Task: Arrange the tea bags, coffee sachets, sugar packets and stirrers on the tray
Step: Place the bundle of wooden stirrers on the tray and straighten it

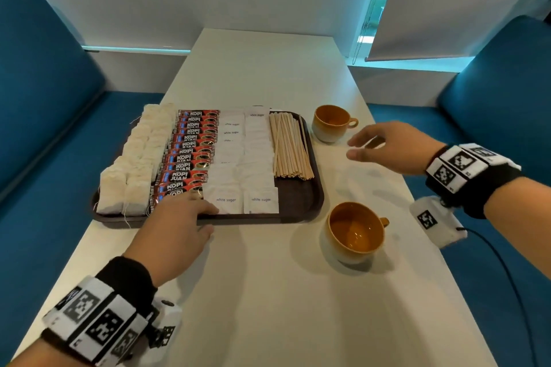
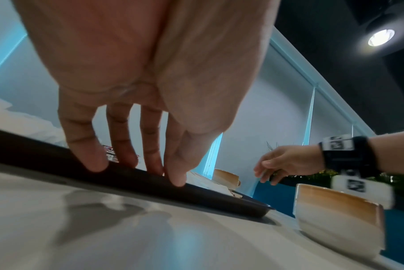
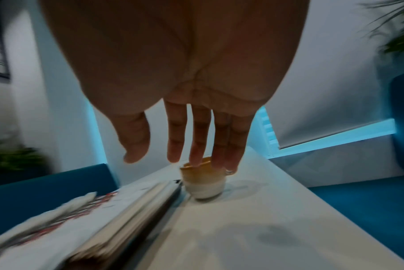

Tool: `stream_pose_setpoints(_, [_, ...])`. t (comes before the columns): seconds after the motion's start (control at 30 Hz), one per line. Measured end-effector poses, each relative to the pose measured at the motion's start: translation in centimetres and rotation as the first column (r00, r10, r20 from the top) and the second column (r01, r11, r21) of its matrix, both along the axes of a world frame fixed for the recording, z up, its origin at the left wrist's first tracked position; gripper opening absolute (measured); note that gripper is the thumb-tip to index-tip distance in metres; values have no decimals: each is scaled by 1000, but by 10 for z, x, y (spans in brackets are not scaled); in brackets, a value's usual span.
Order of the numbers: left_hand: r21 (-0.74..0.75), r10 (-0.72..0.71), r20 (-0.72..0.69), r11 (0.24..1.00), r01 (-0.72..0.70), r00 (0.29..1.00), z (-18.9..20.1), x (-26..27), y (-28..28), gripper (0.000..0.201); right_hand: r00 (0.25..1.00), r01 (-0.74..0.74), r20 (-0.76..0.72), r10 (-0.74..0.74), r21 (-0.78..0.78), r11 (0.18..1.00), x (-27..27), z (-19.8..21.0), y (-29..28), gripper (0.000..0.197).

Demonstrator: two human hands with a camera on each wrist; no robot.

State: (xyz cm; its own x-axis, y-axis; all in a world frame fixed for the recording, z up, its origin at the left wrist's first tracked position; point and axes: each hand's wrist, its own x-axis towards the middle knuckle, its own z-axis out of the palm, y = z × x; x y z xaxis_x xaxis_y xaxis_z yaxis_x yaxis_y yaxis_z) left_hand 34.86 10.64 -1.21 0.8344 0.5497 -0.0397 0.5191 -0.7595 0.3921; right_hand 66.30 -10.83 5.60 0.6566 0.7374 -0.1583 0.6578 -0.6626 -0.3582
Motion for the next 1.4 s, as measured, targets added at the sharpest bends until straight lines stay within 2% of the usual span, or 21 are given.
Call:
stream_pose_setpoints(0.07, [-5, -13, -64, 1000, 12, 998, 1, -1, 2, 32, 994, -51, -105, 43, -72, 996, -30, 7, -21, 65])
stream_pose_setpoints(0.13, [-36, -9, -60, 999, 7, 998, 3, -1, 4, 31, 977, -120, -191, 92, -142, 982, -57, 9, -41, 85])
stream_pose_setpoints(0.23, [-43, -1, -51, 999, -1, 999, 5, 2, 6, 30, 969, -187, -197, 147, -201, 962, -88, 1, -61, 100])
stream_pose_setpoints(0.3, [-40, 8, -45, 999, -10, 999, 5, 3, 8, 31, 978, -176, -141, 153, -168, 970, -100, -9, -67, 99])
stream_pose_setpoints(0.53, [-41, -3, -58, 999, 1, 998, 8, 0, 10, 31, 990, 63, -126, -62, 10, 998, -83, -24, -60, 91])
stream_pose_setpoints(0.67, [-82, 58, -25, 995, -59, 998, 8, -3, 14, 22, 976, 182, -140, -169, 88, 979, -50, -31, -47, 93])
stream_pose_setpoints(0.97, [-48, 78, 0, 996, -78, 997, 5, -5, 12, 19, 944, 308, -207, -256, 284, 908, -5, -49, -11, 89])
stream_pose_setpoints(1.13, [-49, 95, -6, 994, -95, 995, 5, -4, 12, 18, 943, 312, -215, -252, 321, 894, 5, -53, 2, 85])
stream_pose_setpoints(1.4, [-70, 131, -26, 989, -132, 991, 4, -2, 13, 16, 969, 235, -143, -203, 264, 936, 16, -51, 13, 85])
